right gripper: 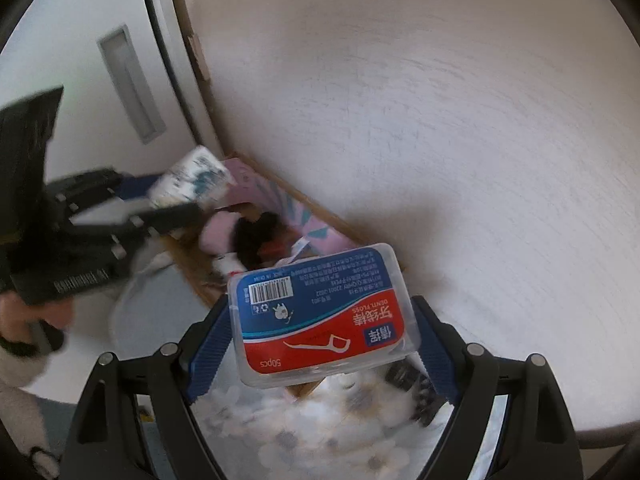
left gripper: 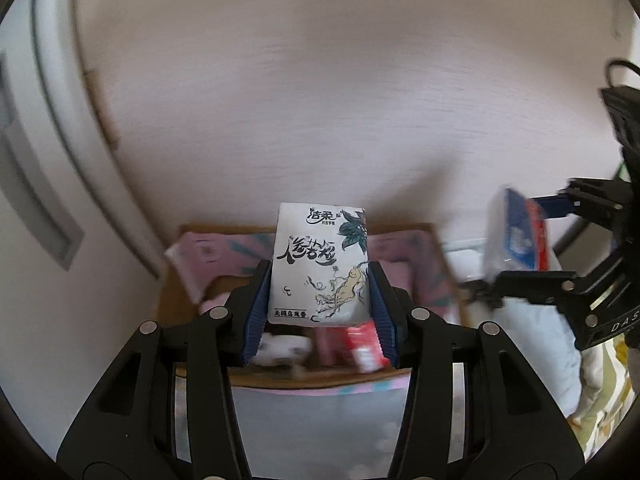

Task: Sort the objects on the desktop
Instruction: 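Carry the floss box and tissue pack with both tools over the box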

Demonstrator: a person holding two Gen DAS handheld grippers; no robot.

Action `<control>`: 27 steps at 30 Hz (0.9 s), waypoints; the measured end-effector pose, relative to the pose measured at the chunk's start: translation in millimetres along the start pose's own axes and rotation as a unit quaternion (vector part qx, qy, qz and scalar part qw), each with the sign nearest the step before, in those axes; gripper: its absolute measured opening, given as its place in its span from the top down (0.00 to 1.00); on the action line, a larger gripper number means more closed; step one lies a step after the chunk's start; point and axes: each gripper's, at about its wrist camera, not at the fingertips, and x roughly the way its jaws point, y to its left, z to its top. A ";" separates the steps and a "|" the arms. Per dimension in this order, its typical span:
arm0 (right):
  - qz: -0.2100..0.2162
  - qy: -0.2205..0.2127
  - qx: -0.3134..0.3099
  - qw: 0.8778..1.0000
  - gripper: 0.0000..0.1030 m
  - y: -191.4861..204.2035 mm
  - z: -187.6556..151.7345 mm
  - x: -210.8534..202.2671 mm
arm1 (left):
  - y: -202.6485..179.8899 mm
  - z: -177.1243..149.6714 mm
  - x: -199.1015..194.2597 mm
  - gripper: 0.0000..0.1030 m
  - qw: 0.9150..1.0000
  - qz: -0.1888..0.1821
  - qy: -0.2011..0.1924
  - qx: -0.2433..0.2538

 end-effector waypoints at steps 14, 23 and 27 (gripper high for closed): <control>-0.006 0.044 0.162 0.986 0.20 25.3 24.1 88.5 | 70.3 -6.1 44.3 0.58 0.999 0.017 0.029 -0.034; -0.014 0.064 0.203 0.977 0.20 20.7 17.3 114.2 | 76.9 -3.7 54.8 0.58 0.999 0.013 0.041 -0.029; -0.021 0.076 0.215 0.974 0.19 16.4 17.8 118.9 | 76.0 -4.1 58.7 0.57 0.998 0.009 0.045 -0.031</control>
